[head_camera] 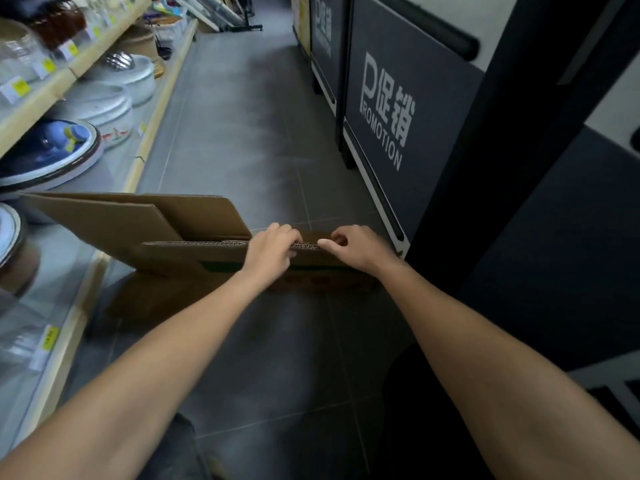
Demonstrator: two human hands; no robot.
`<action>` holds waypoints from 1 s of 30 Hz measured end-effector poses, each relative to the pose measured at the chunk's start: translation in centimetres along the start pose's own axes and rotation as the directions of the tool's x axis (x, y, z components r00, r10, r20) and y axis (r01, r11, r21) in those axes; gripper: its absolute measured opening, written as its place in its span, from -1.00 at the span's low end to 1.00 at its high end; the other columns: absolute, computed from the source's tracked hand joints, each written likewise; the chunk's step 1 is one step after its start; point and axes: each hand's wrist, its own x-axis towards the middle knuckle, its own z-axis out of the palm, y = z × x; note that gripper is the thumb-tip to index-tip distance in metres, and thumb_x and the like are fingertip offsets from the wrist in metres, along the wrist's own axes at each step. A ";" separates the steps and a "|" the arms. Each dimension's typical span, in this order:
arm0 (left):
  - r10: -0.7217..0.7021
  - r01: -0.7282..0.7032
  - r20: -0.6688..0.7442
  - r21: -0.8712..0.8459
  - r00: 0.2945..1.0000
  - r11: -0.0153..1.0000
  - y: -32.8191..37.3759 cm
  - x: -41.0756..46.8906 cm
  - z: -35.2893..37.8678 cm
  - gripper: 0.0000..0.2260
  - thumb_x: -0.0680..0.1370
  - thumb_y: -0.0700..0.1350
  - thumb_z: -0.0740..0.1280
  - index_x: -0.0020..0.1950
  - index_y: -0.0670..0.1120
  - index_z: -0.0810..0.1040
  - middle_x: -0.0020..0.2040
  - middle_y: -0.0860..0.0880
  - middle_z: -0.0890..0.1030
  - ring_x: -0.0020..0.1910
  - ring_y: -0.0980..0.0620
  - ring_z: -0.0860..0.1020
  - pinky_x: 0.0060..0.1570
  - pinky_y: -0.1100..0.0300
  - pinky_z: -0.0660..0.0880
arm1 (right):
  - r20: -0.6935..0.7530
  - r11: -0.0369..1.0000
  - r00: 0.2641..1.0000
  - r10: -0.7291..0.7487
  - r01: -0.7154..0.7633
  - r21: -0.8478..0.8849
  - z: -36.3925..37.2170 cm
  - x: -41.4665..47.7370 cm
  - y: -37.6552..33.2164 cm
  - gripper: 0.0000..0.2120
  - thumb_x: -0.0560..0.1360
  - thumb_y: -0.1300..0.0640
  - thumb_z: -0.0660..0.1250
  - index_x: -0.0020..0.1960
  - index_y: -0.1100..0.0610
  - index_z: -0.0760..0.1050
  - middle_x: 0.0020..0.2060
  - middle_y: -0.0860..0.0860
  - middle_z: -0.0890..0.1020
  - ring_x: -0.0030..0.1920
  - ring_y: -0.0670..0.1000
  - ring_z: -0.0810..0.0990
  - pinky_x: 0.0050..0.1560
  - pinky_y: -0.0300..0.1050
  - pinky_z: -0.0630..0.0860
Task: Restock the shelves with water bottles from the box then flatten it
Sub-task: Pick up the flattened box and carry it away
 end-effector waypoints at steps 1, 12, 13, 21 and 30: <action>-0.020 0.020 -0.031 -0.012 0.999 1.000 -0.1 0.3 -0.3 -0.78 0.50 -0.15 0.37 0.14 -0.04 0.57 0.04 -0.01 0.60 0.09 -0.05 0.49 -0.03 0.04 0.45 | -0.049 0.997 0.999 0.002 -0.006 -0.083 -0.4 -0.2 0.2 -0.46 0.49 -0.32 0.18 0.21 0.07 0.53 0.09 0.03 0.62 0.08 0.07 0.57 0.00 -0.04 0.51; -0.316 0.265 -0.215 -0.236 0.924 0.935 -5.8 2.9 -8.4 -0.77 0.48 -0.12 0.42 0.13 -0.07 0.62 0.03 -0.05 0.65 0.07 -0.11 0.50 0.09 0.07 0.28 | -0.360 0.947 0.933 0.010 0.106 0.302 -5.6 1.0 -0.1 -0.23 0.42 -0.02 0.45 0.48 0.06 0.12 0.37 0.02 0.42 0.38 0.03 0.38 0.31 0.04 0.43; -0.327 0.270 -0.222 -0.252 0.918 0.929 -6.4 2.8 -9.6 -0.75 0.47 -0.10 0.43 0.14 -0.09 0.61 0.04 -0.07 0.65 0.08 -0.13 0.50 0.09 0.07 0.29 | -0.313 0.941 0.950 0.002 0.104 0.322 -5.7 1.4 0.0 -0.27 0.42 0.03 0.46 0.47 0.03 0.16 0.36 0.00 0.44 0.38 0.02 0.39 0.32 0.05 0.43; -0.469 0.333 -0.207 -0.470 0.859 0.817 -9.3 2.7 -19.3 -0.61 0.44 -0.11 0.46 0.22 -0.22 0.55 0.16 -0.18 0.60 0.15 -0.12 0.53 0.08 0.15 0.41 | -0.353 0.902 0.935 -0.006 0.158 0.403 -8.9 7.5 -5.5 -0.36 0.37 0.13 0.48 0.36 -0.04 0.27 0.25 -0.04 0.48 0.30 0.00 0.42 0.29 0.09 0.45; -0.571 0.343 -0.215 -0.617 0.792 0.708 -15.8 4.2 -24.7 -0.65 0.41 0.01 0.49 0.13 -0.06 0.57 0.01 -0.05 0.66 -0.02 -0.07 0.62 0.03 -0.10 0.56 | -0.466 0.959 0.882 -0.072 0.189 0.211 -15.4 11.0 -12.4 -0.65 0.40 0.02 0.47 0.02 0.13 0.38 -0.05 0.04 0.57 -0.05 0.08 0.53 -0.03 0.11 0.53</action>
